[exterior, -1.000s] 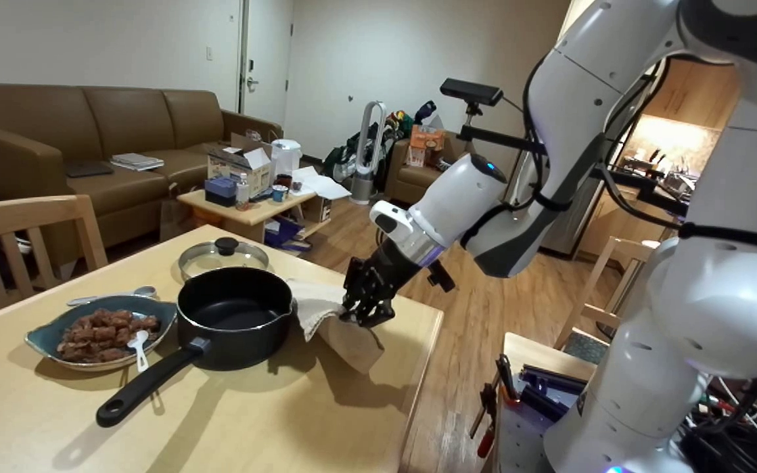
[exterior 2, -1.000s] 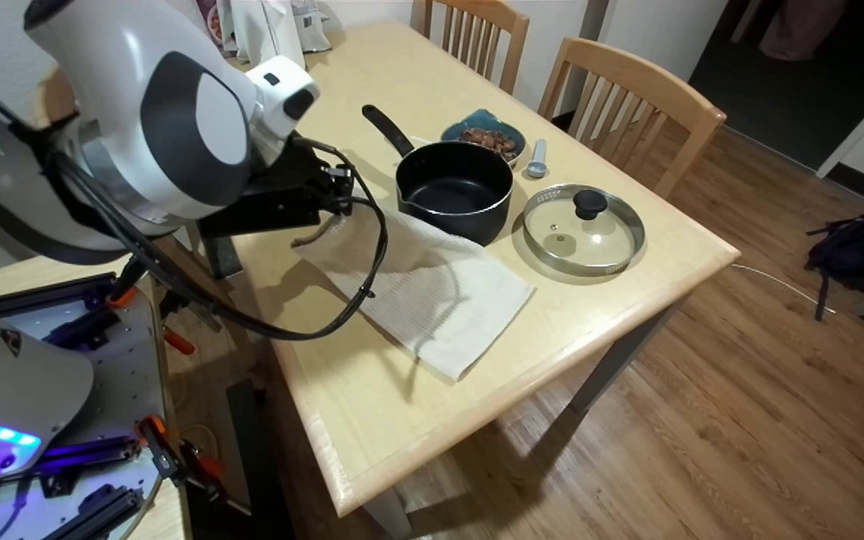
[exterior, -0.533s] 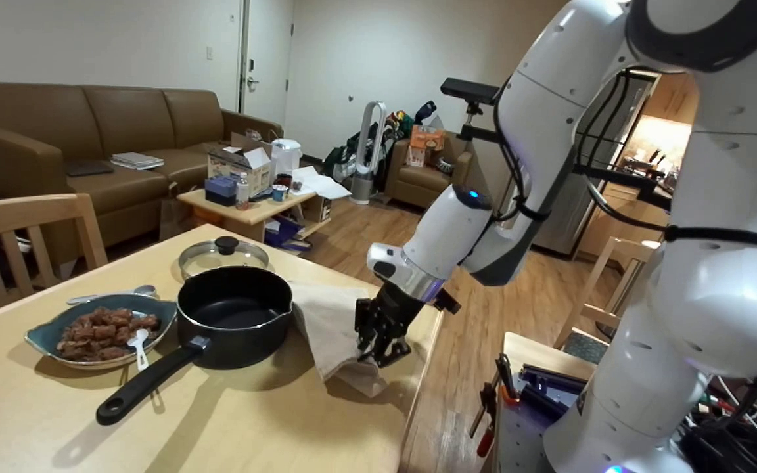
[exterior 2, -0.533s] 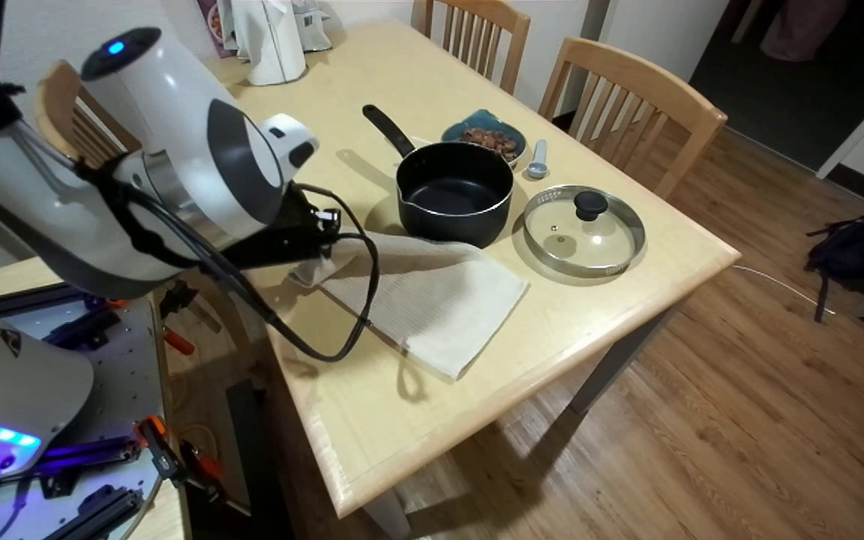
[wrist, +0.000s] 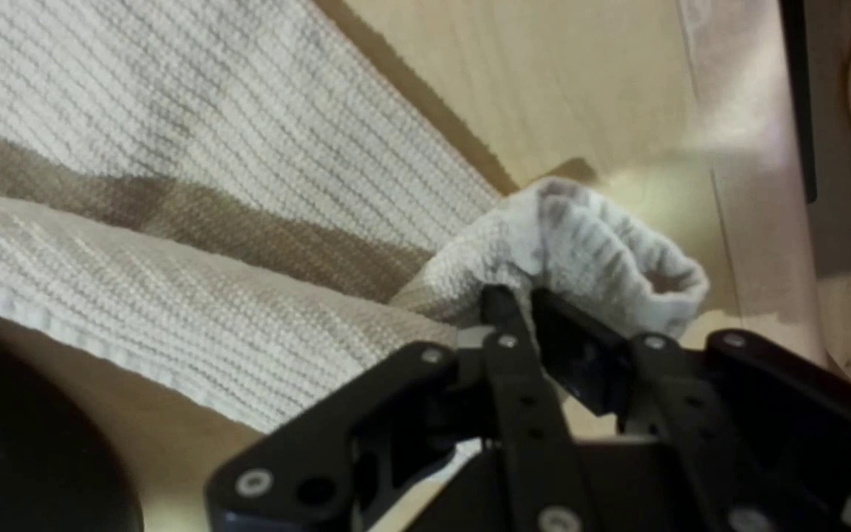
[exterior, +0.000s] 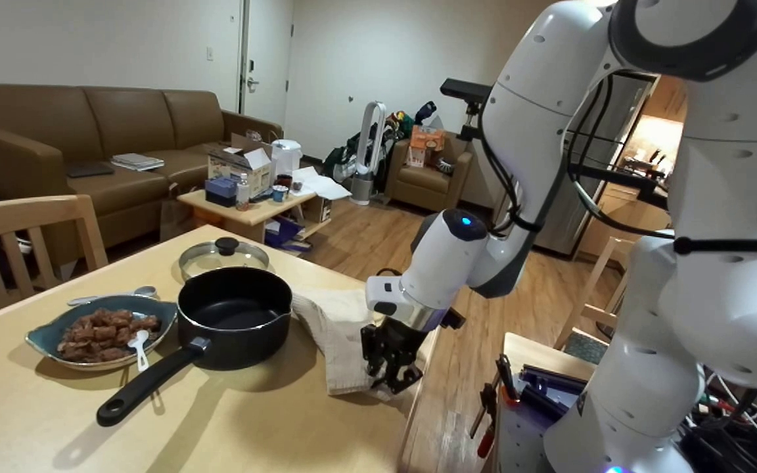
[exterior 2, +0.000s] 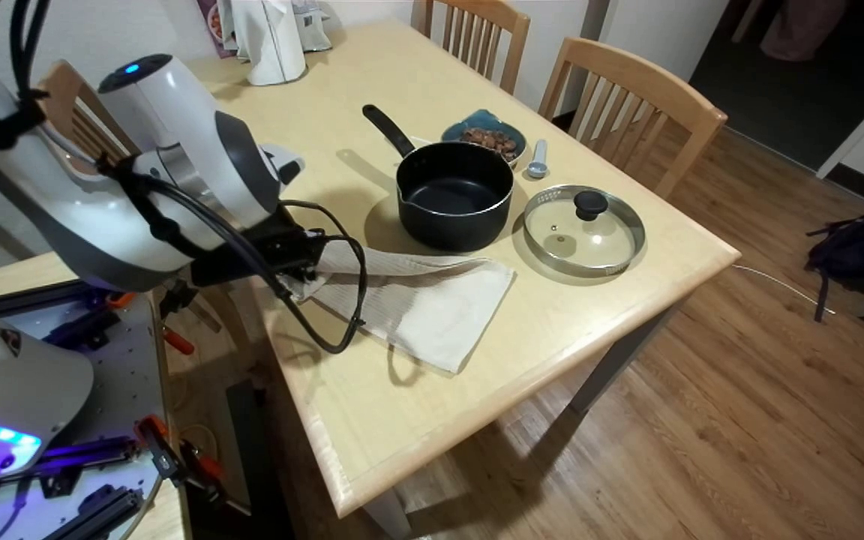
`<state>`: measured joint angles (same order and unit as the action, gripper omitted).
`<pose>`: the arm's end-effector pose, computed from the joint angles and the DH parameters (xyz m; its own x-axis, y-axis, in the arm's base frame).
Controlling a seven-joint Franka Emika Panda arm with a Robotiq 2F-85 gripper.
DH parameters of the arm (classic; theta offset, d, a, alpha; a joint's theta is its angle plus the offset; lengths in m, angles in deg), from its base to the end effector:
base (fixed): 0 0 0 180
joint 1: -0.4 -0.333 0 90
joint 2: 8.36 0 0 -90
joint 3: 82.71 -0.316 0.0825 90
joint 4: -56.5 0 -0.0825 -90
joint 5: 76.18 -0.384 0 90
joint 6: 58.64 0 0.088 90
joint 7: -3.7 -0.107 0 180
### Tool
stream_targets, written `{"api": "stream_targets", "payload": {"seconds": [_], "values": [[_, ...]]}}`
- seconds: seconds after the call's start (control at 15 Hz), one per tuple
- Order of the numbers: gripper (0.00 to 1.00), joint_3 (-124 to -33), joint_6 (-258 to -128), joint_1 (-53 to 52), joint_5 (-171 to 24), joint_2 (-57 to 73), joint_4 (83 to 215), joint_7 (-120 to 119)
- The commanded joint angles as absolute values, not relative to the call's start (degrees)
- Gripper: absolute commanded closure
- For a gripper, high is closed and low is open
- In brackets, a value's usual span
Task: Fold the towel
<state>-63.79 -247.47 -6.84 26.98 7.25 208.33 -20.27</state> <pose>0.3383 0.0215 0.1596 0.3378 0.9364 0.0949 0.9190 -0.3500 0.1815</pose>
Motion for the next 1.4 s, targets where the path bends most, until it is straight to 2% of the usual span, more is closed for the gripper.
{"api": "stream_targets", "payload": {"seconds": [0.0, 0.07, 0.13, 0.2, 0.27, 0.53, 0.6, 0.67, 1.07, 1.33], "values": [[0.97, -58.51, -242.46, -14.91, 25.19, 6.39, 210.10, -17.99], [0.97, -57.67, -241.72, -16.53, 24.92, 4.18, 210.35, -17.57], [0.97, -67.28, -237.37, -7.48, 19.68, -0.31, 212.46, -10.47], [0.97, -68.39, -235.41, -7.82, 18.27, -2.45, 212.76, -9.08], [0.97, -63.69, -234.76, -14.58, 19.46, -4.97, 212.13, -11.60], [0.97, -66.28, -231.30, -15.50, 15.64, -14.94, 211.94, -9.14], [0.97, -72.53, -230.50, -9.69, 12.17, -16.80, 212.11, -6.03], [0.97, -67.81, -230.05, -14.69, 7.63, -17.85, 212.33, -2.10], [0.97, -62.14, -233.23, -18.98, -21.70, -20.60, 214.86, 23.81], [0.97, -51.34, -230.42, -29.57, -41.32, -25.01, 218.19, 40.74]]}}
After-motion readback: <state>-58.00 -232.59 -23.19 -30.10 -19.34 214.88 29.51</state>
